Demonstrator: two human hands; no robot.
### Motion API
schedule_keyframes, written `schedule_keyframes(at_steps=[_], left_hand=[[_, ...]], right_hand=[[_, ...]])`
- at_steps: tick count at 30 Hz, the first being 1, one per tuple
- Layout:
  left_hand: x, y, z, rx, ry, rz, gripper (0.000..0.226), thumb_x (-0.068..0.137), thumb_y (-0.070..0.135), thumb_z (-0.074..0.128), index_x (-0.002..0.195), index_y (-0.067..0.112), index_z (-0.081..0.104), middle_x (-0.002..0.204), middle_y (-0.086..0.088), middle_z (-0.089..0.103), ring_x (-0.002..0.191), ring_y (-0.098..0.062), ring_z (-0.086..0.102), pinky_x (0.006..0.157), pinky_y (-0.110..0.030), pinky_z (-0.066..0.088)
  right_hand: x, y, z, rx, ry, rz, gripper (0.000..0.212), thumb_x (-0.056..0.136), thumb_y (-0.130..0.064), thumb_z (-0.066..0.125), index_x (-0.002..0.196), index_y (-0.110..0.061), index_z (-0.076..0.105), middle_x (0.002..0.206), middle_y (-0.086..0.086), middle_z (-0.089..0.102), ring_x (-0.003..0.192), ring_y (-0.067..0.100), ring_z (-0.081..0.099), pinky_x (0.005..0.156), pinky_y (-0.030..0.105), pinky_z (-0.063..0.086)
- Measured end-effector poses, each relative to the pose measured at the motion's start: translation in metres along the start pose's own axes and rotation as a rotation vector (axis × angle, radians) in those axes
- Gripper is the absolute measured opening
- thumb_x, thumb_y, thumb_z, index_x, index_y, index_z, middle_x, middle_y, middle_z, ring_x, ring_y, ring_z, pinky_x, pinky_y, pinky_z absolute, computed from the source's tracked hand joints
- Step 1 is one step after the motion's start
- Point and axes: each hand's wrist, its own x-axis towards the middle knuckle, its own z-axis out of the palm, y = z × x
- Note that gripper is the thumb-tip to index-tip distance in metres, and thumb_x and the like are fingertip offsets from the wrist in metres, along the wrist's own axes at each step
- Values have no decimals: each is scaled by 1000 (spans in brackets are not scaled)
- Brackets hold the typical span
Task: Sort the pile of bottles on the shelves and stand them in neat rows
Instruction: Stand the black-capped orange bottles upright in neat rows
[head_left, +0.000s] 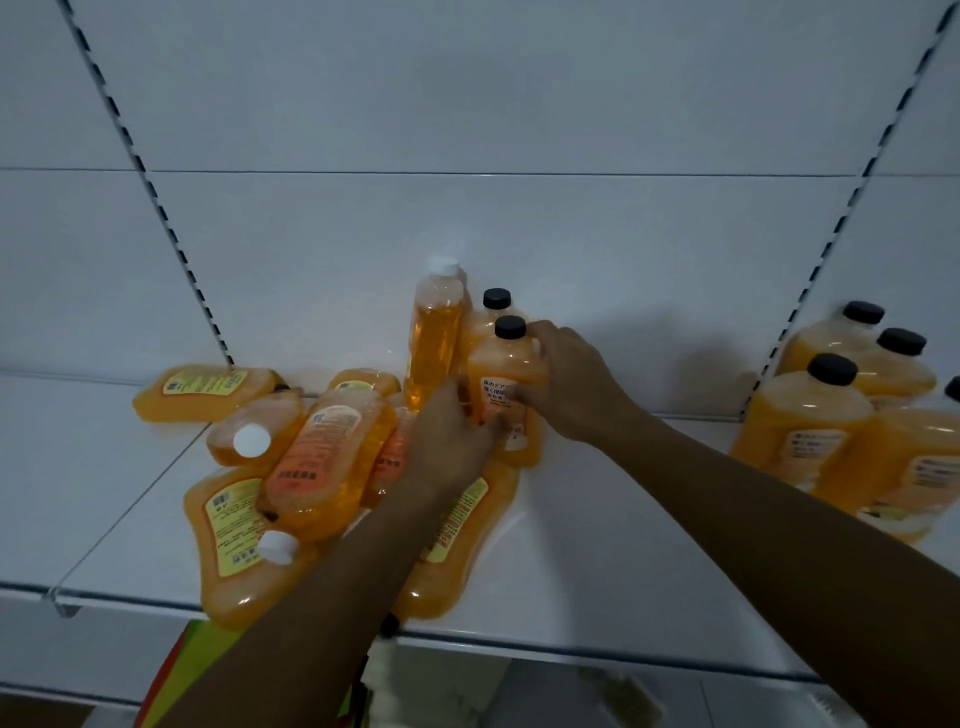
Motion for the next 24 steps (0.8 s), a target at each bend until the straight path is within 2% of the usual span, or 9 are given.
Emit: schedule_keyframes(at_steps=[5,7,10,11,13,15,17,20,24], left_hand=[[0,9,24,-14,-51,76,30,86,21,70,111,26,54,100,16,58,90,3,58,65,-10,45],[6,10,38,4,-84,77,35,84,17,71,116,17,56,104,9,60,95,-5,58,68,-10,45],[17,13,60,107,-118,56,48,85,19,70,129,14,51,113,3,61,101,-13,58,79,-21,50],[21,13,66,130,-131,62,48,85,20,70,130,16,51,112,2,62,101,-14,60,80,-24,51],[26,14,77,127,-160,99,35,86,21,69,120,18,59,100,4,64,92,-13,62,73,-20,48],[31,16,86,111,-170,132,23,86,21,68,109,19,64,86,6,63,81,-10,62,66,-16,45],[37,19,94,126,-179,170,18,87,23,68,104,22,66,80,7,63,74,-10,62,65,-21,49],[48,20,110,140,-207,221,18,86,30,68,104,28,68,83,6,68,75,-11,65,71,-36,56],[56,25,130,157,-215,209,27,89,35,65,114,28,66,96,2,70,80,-11,63,66,-24,48]], right_hand=[[-13,15,-30,-131,-15,61,61,78,-31,76,128,-19,44,116,5,53,103,22,53,82,34,45],[-15,21,-46,-244,-33,97,60,77,-32,76,125,-18,43,112,4,54,96,22,53,77,35,47],[-16,30,-65,-287,-69,150,63,76,-28,78,123,-16,39,106,7,57,88,23,55,72,38,50],[-16,33,-70,-277,-72,154,66,75,-27,79,125,-16,37,107,7,57,89,23,55,73,39,51],[-16,38,-79,-318,-73,127,71,75,-27,79,131,-19,35,114,5,56,94,24,55,77,40,51],[-16,42,-87,-452,-59,92,65,79,-30,76,130,-21,37,115,4,56,95,23,55,73,37,49],[-15,45,-94,-568,-33,78,59,80,-31,75,128,-18,41,115,5,55,97,23,55,71,35,46],[-10,53,-100,-601,-18,92,55,82,-23,74,126,-11,44,119,9,53,106,26,54,76,34,45],[-5,64,-102,-673,0,150,55,84,-14,71,129,-5,42,123,13,52,111,29,53,78,33,44]])
